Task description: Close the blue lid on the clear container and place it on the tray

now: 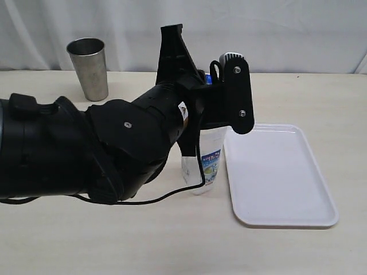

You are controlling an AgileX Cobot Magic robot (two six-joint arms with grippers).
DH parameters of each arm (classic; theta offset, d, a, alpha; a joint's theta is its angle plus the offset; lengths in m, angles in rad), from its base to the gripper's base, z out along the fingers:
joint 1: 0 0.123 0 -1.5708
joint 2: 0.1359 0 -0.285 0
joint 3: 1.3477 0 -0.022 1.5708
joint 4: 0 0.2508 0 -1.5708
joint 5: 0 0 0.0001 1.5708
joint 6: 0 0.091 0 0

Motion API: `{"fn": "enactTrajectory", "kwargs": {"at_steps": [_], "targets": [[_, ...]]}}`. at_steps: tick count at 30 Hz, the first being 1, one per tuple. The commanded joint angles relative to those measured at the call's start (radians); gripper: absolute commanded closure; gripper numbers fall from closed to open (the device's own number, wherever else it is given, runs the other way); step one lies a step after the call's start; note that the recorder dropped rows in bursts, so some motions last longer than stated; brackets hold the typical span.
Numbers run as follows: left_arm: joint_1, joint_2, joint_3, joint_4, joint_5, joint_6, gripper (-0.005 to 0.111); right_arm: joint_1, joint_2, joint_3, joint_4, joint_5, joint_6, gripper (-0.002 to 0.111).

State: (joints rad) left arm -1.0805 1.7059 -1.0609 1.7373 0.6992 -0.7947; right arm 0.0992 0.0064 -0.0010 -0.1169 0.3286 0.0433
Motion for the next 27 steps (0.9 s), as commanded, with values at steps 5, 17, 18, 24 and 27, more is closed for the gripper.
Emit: {"fn": "enactTrajectory", "kwargs": {"at_steps": [5,17,18,24,27], "targets": [[0.023,-0.001,0.0,0.007,0.017,-0.018,0.107,-0.004,-0.006,0.001,0.001,-0.009,-0.006,0.104],[0.089,-0.001,0.0,0.007,-0.034,-0.025,0.107,-0.004,-0.006,0.001,0.001,-0.009,-0.006,0.104],[0.087,-0.001,0.0,0.007,-0.031,-0.025,0.107,-0.004,-0.006,0.001,0.001,-0.009,-0.006,0.104],[0.045,-0.015,0.0,0.007,0.006,0.022,0.107,-0.004,-0.006,0.001,0.001,-0.009,-0.006,0.104],[0.034,-0.031,0.0,0.007,0.02,0.022,0.107,-0.004,-0.006,0.001,0.001,-0.009,-0.006,0.104]]}}
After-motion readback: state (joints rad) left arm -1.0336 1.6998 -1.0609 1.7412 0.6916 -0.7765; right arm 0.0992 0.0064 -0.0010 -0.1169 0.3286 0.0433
